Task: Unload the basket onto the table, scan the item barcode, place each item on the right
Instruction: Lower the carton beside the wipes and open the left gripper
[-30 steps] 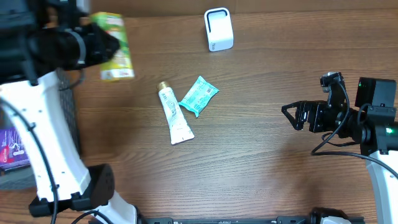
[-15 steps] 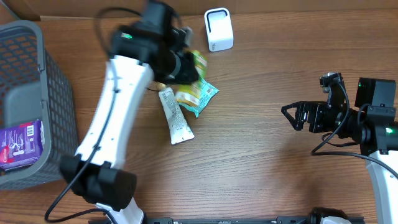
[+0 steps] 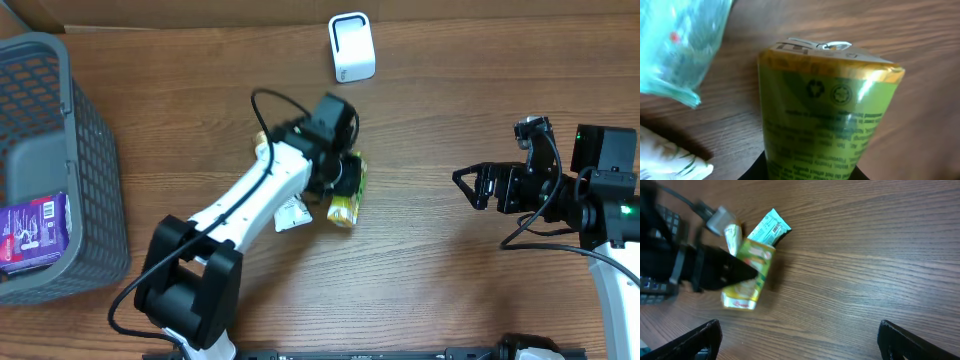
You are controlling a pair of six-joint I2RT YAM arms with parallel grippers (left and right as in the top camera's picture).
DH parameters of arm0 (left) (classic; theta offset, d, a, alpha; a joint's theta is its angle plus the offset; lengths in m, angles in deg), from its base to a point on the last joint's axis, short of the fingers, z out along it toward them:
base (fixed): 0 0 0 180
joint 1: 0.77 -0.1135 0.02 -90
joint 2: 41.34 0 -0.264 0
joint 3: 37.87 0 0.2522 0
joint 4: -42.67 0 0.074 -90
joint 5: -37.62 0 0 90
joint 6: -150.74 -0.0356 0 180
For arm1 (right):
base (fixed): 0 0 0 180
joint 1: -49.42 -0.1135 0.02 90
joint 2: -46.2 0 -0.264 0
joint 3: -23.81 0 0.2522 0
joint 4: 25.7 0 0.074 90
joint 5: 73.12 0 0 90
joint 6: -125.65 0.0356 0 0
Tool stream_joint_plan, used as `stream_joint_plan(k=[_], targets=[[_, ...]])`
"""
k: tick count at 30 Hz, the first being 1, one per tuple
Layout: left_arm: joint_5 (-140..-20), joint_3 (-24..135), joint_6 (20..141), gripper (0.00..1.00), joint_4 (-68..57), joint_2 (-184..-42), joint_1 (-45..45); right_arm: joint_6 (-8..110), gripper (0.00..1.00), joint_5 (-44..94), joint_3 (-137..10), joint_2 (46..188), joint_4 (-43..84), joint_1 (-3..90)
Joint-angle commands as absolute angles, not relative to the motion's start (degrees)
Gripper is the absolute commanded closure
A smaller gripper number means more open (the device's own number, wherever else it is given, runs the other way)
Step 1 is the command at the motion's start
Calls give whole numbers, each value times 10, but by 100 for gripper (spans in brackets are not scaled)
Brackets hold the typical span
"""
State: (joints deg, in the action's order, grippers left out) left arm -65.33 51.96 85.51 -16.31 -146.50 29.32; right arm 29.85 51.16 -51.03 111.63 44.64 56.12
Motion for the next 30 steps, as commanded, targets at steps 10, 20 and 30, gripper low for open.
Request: stream_joint_plan(k=[10,20,30], targets=[[-646,439,910,62,-91,-1460,315,296,0,517,-522,1115,443,558],[-645,581,865,40,-193,-1446,299,296,0,517,-522,1115,444,558],[-559,923,796,0,-445,-1385,186,296,0,517,-522,1115,444,558]])
